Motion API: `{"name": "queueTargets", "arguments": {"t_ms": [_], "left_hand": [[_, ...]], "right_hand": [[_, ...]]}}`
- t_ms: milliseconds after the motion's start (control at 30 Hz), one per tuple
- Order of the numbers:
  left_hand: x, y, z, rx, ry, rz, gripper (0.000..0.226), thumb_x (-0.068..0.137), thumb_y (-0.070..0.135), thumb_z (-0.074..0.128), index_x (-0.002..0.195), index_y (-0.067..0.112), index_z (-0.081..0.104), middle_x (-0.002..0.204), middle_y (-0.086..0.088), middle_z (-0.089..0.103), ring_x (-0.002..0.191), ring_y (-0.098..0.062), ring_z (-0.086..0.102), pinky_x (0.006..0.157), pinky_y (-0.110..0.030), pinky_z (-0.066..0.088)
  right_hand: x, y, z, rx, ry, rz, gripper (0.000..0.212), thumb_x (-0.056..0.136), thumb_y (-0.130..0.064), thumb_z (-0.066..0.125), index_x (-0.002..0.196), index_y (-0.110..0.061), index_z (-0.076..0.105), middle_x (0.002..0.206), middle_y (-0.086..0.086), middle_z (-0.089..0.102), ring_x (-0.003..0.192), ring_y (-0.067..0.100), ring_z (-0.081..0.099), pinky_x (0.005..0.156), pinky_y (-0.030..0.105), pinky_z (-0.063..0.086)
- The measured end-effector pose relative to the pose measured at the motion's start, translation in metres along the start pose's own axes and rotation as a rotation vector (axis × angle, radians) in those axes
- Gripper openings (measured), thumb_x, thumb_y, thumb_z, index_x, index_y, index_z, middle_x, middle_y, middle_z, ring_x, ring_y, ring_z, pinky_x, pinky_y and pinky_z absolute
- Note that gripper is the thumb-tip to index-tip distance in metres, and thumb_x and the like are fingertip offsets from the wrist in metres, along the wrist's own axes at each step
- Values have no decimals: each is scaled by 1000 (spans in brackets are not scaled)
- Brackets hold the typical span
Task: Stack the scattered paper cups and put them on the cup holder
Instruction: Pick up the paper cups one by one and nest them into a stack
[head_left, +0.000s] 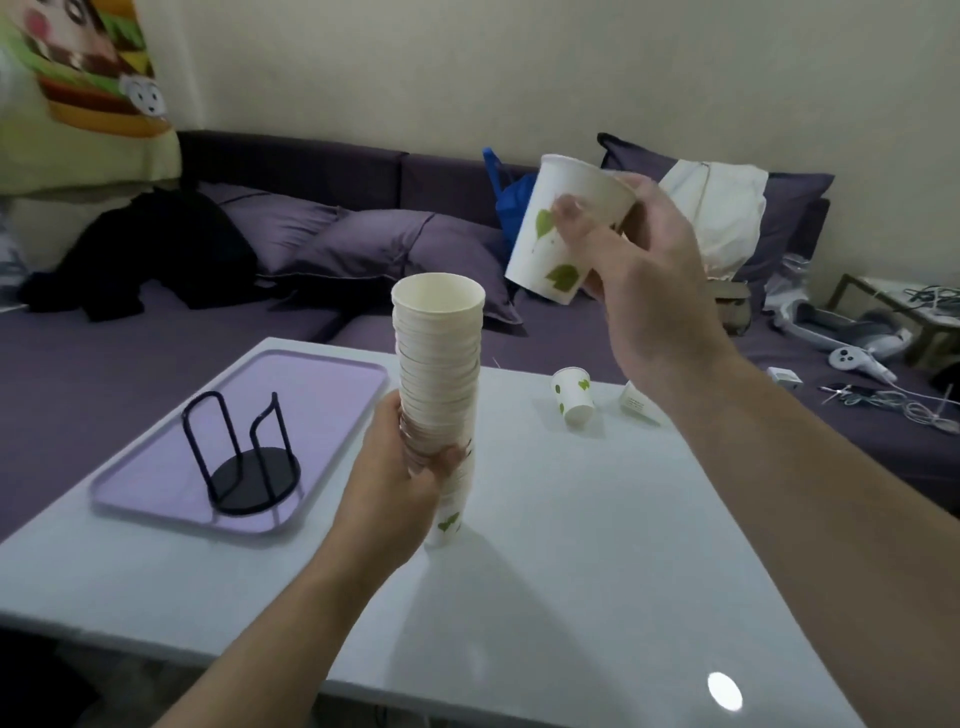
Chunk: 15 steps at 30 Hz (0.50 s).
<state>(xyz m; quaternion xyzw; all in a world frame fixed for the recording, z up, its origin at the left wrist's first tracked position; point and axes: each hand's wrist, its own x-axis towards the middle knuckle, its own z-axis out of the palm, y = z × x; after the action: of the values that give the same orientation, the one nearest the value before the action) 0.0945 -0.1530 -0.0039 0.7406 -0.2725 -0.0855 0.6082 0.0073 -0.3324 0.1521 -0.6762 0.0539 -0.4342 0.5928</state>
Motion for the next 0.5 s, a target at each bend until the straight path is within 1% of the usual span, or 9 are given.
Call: {"name": "queueTargets", "arguments": {"t_ms": [67,200,267,367,433,500], "left_hand": [[-1,1,-1,-10,1,-2,52,96,20,75,113,60,47,118,22,67,111,-6,68,98,-43,58],[-2,2,-4,-19,-6,-9,53,95,20,77,118,58,49,116,26,68,110,-2,68,101,-45,58],[-3,2,-5,-17,-12,-6,55,94,21,78,123,57,48,118,26,67,111,-3,67,102,-46,57],[-3,1,-7,-23,-19,-5,56,95,21,77,132,50,48,121,24,67,114,-4,67,104,-46,56],[-3,0,-8,-23,-21,-3,56,95,21,77,134,49,48,121,24,67,114,-3,67,103,-45,57],[-2,0,-9,-10,-19,7,56,95,22,76,134,50,47,120,25,67,112,0,66,102,-44,57]], "right_hand": [[-1,-7,22,4,-37,-17,43,92,-29,79,128,-12,63,111,7,73,99,16,72,90,36,62],[-4,-4,50,6,-78,-18,46,90,-29,81,128,-11,63,113,11,73,99,18,72,87,37,62],[-7,-1,58,-30,-108,-17,47,90,-28,82,130,-12,62,113,10,72,97,15,72,85,32,61],[-11,3,64,-82,-146,-8,44,94,-21,81,132,-13,61,109,2,70,93,9,71,81,24,58],[-13,9,64,-140,-184,-21,49,93,-20,81,137,-16,58,115,0,68,100,10,69,84,23,56],[-15,15,64,-214,-239,-37,63,90,-22,80,146,-20,53,129,-1,64,114,12,66,94,23,54]]}}
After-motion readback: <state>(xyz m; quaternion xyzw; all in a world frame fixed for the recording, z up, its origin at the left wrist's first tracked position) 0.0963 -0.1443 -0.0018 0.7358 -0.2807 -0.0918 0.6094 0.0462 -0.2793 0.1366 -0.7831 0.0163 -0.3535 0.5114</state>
